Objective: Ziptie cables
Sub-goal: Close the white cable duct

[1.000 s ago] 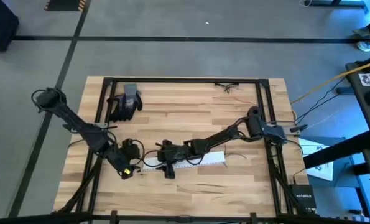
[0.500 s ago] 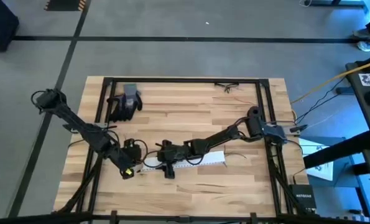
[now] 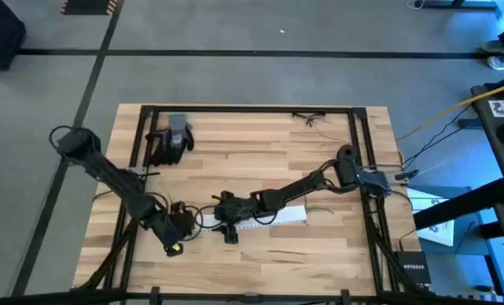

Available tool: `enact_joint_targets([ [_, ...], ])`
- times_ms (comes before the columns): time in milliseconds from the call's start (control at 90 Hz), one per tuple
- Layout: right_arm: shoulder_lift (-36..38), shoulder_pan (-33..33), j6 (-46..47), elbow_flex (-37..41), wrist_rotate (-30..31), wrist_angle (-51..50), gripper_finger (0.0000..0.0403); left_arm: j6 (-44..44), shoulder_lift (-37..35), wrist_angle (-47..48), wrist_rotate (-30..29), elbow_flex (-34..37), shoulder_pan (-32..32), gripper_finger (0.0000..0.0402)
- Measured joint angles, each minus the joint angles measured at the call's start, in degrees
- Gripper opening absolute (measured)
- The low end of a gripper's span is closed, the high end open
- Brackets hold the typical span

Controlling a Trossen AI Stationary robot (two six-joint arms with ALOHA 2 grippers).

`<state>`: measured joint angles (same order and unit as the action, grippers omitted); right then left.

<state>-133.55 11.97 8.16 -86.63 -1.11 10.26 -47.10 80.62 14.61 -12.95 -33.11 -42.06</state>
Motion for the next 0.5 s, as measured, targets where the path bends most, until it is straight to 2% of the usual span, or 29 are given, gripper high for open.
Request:
enact_joint_targets([
  [189, 0.0, 0.0, 0.1, 0.0, 0.3, 0.0, 0.0227, -2.1, 4.9, 0.3, 3.3, -0.3, 0.0, 0.0],
  [378, 0.0, 0.0, 0.3, 0.0, 0.3, 0.0, 0.0227, -2.8, 4.6, 1.6, 4.3, -0.3, 0.4, 0.0001],
  [500, 0.0, 0.0, 0.3, 0.0, 0.2, 0.0, 0.0227, -2.5, 4.6, 0.6, 5.5, -0.1, 1.8, 0.0027],
])
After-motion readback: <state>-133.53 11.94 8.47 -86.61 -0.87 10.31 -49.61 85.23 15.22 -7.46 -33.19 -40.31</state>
